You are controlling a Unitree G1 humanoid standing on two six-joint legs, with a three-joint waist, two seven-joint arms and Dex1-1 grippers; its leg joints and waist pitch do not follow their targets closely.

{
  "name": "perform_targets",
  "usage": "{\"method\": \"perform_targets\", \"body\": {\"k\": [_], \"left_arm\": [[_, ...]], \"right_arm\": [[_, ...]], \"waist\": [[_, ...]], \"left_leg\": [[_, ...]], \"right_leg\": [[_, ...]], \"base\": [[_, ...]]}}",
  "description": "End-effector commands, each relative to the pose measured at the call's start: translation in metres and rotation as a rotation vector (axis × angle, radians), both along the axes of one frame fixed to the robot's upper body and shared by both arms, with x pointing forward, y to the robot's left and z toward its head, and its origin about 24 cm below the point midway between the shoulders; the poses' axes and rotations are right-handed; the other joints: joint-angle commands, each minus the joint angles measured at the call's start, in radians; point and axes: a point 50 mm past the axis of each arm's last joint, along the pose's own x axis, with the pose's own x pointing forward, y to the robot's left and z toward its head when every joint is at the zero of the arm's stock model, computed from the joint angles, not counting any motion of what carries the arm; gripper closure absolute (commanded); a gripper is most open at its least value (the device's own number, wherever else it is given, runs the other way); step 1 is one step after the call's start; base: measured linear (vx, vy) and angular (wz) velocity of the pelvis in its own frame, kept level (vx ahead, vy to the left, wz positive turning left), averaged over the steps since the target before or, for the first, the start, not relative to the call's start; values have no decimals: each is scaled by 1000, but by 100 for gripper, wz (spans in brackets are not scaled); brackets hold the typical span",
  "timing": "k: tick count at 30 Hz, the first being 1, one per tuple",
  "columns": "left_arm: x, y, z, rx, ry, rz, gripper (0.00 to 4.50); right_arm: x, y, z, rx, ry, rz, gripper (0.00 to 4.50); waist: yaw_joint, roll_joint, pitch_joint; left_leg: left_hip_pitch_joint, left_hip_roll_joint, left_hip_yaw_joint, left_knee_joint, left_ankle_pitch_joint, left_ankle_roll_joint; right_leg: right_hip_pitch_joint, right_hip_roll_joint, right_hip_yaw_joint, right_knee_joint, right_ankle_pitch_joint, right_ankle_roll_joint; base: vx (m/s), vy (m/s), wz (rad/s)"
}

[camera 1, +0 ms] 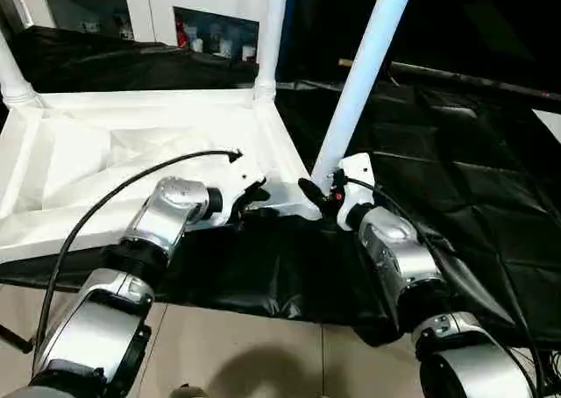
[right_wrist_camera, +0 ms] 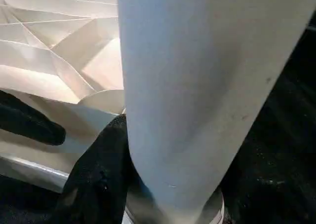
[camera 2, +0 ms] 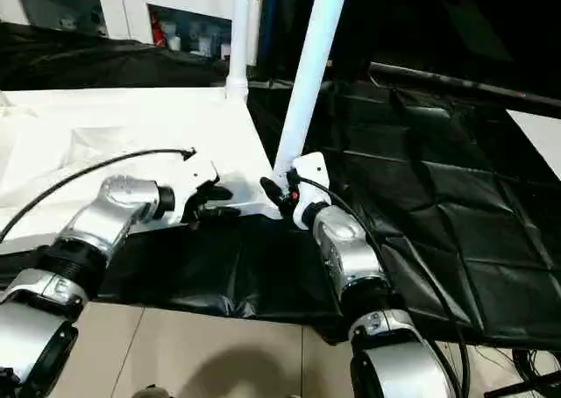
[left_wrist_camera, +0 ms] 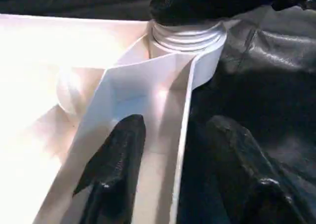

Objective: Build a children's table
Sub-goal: Rotate leg to tighten

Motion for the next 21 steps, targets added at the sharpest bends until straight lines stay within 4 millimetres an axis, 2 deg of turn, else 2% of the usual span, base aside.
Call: {"method": "perform_targets", "body": {"k": [1,3,4,7,8,10,11,13,15,21], "left_arm": [[4,-6,9,-2,-29,-21,177],[4,-6,4,9,-15,-27,158],[4,-5,3,9,-14,-27,158],[5,-5,3,-19,-11,-16,156],[5,-5,2,-22,-4,-17,188],[4,-4,1,-13,6,-23,188],[4,-3,0,-15,17,-23,211],[4,-3,-1,-16,25,-26,226],[4,-1,-1,-16,33,-30,234],[5,0,-1,-15,47,-39,286]], "right_arm": [[-7,-12,-17,-51,68,-11,245],[-7,-12,-17,-51,67,-5,245],[-7,-11,-17,-51,67,-4,245],[-7,-12,-16,-50,67,2,246],[-7,-12,-16,-50,66,3,246],[-8,-13,-16,-51,67,4,246],[-8,-13,-16,-51,67,5,246],[-8,-13,-17,-51,67,6,246],[-8,-14,-17,-49,68,7,246],[-9,-12,-17,-48,71,19,246]], "waist": [[-5,28,-69],[-5,28,-69],[-5,31,-69],[-5,29,-69],[-5,32,-69],[-5,30,-69],[-4,36,-69],[-4,33,-69],[-4,36,-69],[-4,36,-70]], "left_leg": [[-3,1,16,-60,-122,-1],[-4,0,16,-59,-120,1],[-3,2,15,-60,-118,-1],[-4,0,16,-59,-108,4],[-1,2,15,-60,-113,2],[-2,2,16,-59,-115,3],[-1,2,15,-59,-118,2],[-1,1,16,-59,-121,2],[-2,1,15,-60,-120,1],[-1,2,15,-60,-120,2]], "right_leg": [[61,-68,52,-66,-40,-195],[61,-68,52,-67,-47,-191],[62,-69,52,-66,-41,-192],[62,-67,52,-65,-17,-198],[61,-68,52,-65,-14,-202],[62,-69,52,-65,-15,-204],[62,-69,52,-64,-13,-206],[63,-69,52,-65,-16,-207],[63,-69,52,-65,-15,-208],[63,-70,52,-64,-1,-216]], "base": [[0,0,0],[0,0,0],[0,0,0],[0,0,0],[0,0,0],[0,0,0],[0,0,0],[0,0,0],[0,0,0],[0,0,0]]}}
